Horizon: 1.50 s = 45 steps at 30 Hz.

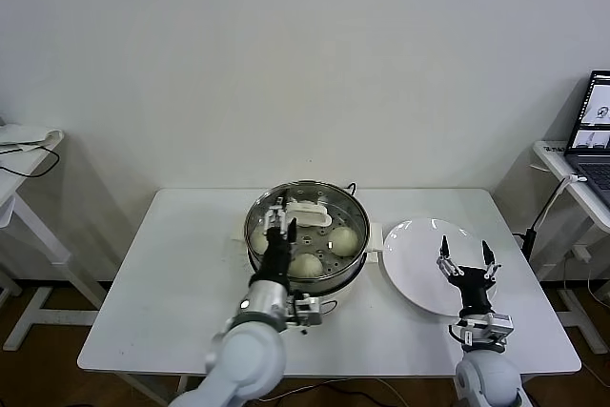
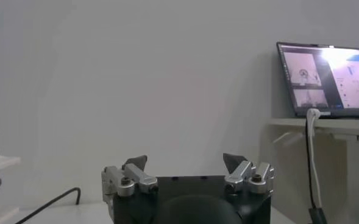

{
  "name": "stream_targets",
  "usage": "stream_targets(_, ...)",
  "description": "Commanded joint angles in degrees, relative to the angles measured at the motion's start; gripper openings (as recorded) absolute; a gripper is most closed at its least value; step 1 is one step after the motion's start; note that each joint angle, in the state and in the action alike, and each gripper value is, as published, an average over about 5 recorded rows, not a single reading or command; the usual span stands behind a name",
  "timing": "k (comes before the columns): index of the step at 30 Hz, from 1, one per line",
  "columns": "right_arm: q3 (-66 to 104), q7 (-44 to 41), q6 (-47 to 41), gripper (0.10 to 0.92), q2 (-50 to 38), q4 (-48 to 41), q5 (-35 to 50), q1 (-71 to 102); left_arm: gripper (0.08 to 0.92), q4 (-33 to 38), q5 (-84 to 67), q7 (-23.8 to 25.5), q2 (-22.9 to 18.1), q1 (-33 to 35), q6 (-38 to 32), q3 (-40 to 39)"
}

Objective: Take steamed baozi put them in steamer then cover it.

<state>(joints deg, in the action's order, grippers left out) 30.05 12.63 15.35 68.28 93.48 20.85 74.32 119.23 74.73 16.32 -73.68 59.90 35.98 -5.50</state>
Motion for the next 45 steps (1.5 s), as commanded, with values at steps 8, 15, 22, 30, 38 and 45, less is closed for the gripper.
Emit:
stream_targets(8, -0.19, -1.43, -2.19, 0.823, -0.31, 1.38, 1.86, 1.35, 0.823, 3.86, -66.99, -27.3, 1.16, 16.56, -34.27, 36.13)
stream_targets(15, -0.15, -1.61, -2.09, 0.823, -0.41, 1.52, 2.08, 1.8, 0.823, -3.97, -81.69, -20.71, 2.64, 18.81, -40.36, 46.73)
stream_targets(22, -0.02, -2.05, -1.95, 0.823, -0.53, 1.49, 2.39, 2.29, 0.823, -8.24, -85.5, -15.72, 1.94, 19.55, -41.51, 47.33)
stream_targets(30, 0.41, -2.34, -2.16, 0.823, -0.56, 1.58, 3.05, 2.64, 0.823, -9.81, -85.34, -14.82, 1.37, 19.78, -41.9, 46.1)
stream_targets(38, 0.21, -2.21, -2.18, 0.823, -0.27, 1.47, 2.91, 2.86, 0.823, -10.64, -85.12, -14.82, 1.54, 19.48, -41.48, 46.17)
stream_targets(45, 0.11, -2.16, -2.18, 0.823, -0.14, 1.42, 2.66, 2.95, 0.823, -11.61, -83.48, -14.85, 1.54, 19.39, -40.58, 46.23)
